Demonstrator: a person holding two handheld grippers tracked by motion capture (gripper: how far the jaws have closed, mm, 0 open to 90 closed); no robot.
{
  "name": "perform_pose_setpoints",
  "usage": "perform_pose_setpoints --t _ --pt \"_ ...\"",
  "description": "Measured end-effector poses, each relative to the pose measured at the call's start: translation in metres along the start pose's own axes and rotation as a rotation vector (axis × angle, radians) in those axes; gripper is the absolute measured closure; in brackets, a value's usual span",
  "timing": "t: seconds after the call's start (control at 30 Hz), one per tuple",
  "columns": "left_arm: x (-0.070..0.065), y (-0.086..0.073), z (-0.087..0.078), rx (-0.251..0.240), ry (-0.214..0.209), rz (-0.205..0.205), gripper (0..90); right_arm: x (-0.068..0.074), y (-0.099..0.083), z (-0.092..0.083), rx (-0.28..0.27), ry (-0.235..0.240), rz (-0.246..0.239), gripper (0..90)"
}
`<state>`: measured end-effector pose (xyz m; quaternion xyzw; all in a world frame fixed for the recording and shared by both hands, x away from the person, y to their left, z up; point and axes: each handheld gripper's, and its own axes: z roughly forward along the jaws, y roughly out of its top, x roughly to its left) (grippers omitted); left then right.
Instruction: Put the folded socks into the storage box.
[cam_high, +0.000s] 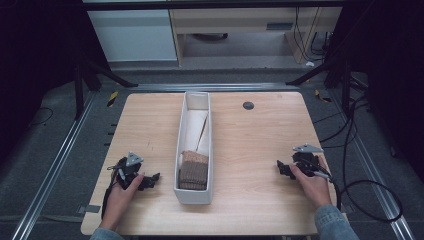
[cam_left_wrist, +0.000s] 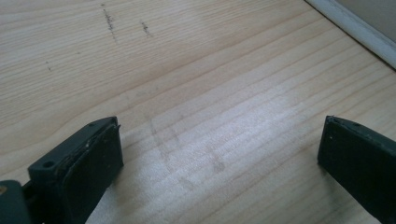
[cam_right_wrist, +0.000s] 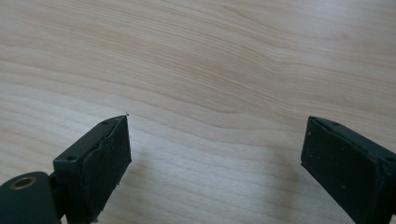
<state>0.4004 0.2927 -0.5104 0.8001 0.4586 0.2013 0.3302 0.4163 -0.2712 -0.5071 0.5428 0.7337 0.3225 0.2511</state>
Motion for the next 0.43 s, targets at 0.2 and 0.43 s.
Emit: perform_pose_setpoints --t 0.2,0.43 --pt "0.0051 0.0044 0.0041 0.003 0.017 -0.015 0.0 -0.0085 -0.0047 0.0051 0.009 -0.044 0.070 6.6" --pt "0.0062 0.0053 0.0050 0.003 0.017 -0.012 0.0 -0.0014 -0.0037 0.0066 0.024 -0.074 0.099 2.6"
